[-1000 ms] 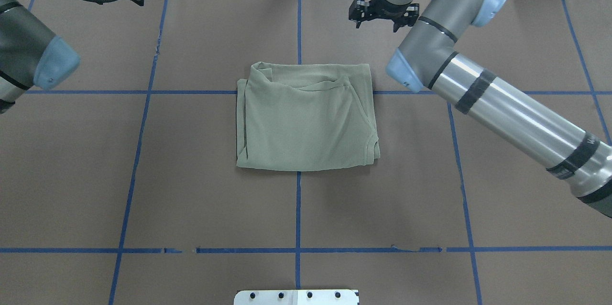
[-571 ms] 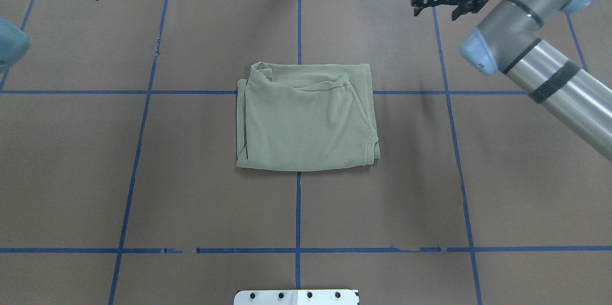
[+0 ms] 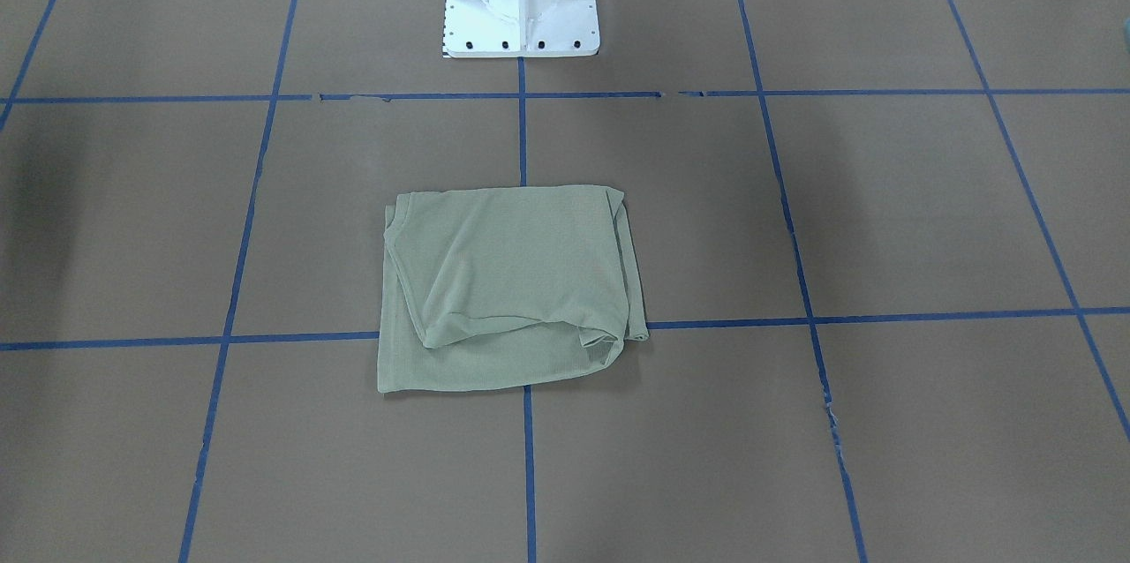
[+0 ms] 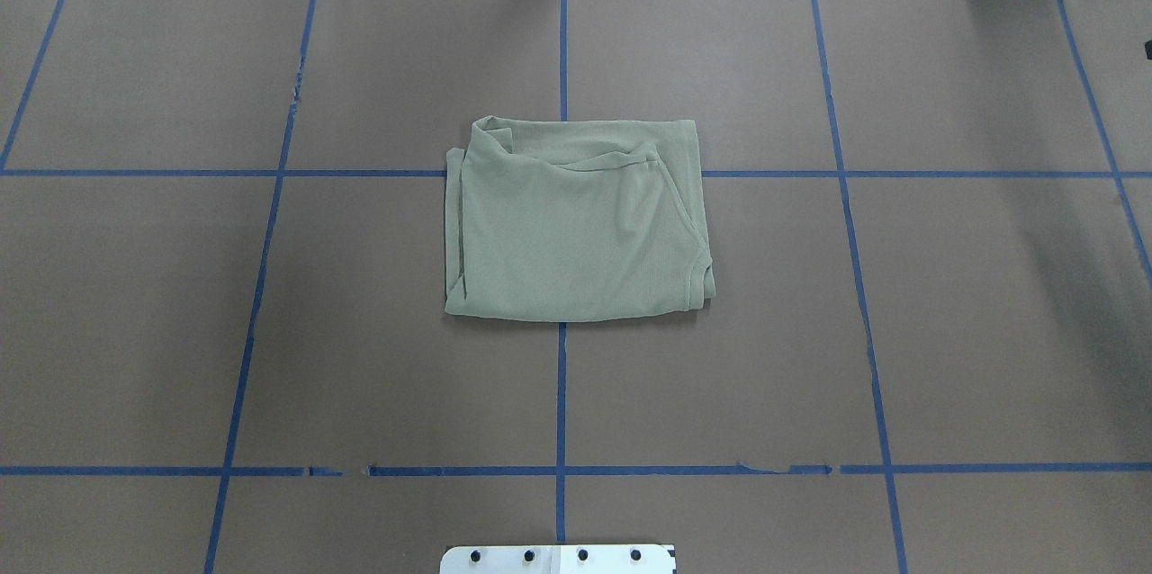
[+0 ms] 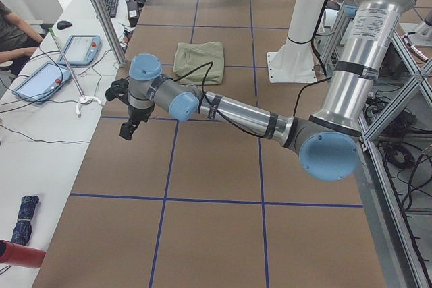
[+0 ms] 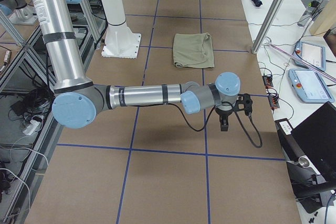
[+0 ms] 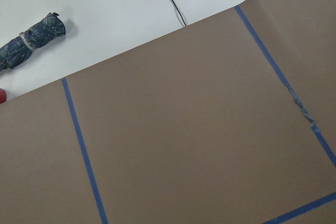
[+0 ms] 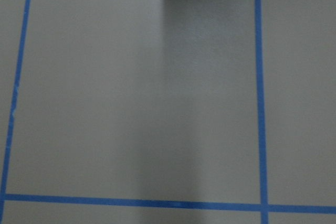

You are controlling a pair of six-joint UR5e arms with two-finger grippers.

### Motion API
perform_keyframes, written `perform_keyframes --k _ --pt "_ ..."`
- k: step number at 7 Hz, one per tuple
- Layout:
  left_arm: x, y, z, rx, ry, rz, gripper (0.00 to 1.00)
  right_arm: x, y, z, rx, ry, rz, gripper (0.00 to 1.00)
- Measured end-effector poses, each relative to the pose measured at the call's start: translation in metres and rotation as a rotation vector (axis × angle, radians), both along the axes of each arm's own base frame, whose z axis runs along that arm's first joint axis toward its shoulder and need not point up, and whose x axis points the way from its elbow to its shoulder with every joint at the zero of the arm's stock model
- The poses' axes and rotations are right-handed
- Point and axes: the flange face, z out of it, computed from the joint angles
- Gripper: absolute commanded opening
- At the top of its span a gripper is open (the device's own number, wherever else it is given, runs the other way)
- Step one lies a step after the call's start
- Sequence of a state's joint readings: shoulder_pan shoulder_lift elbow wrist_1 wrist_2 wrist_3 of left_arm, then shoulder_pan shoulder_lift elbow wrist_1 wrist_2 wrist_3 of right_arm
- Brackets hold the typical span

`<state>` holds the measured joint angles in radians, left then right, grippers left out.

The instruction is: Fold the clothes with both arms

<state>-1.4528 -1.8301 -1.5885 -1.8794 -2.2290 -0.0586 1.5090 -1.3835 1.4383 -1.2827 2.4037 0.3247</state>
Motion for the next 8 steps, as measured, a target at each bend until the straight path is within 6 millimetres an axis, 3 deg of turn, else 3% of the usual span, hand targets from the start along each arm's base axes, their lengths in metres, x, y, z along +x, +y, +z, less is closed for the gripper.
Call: perform_keyframes --k 1,4,6,8 --pt "-0.004 0.003 0.009 0.019 -0.018 -0.01 1.0 0.009 0.015 0.02 -0.024 0.018 0.013 1.0" --pt "-0.021 0.038 0.091 -0.049 -0.077 -0.047 1.0 0.017 0.072 0.05 -0.07 0.051 0.027 1.0" --pt "-0.043 0.048 0.108 -0.16 -0.101 -0.061 1.0 0.028 0.084 0.055 -0.147 0.057 0.039 1.0" --pt "-0.065 0.057 0.122 -0.271 -0.113 -0.011 1.0 0.044 0.094 0.04 -0.187 0.064 0.011 1.0"
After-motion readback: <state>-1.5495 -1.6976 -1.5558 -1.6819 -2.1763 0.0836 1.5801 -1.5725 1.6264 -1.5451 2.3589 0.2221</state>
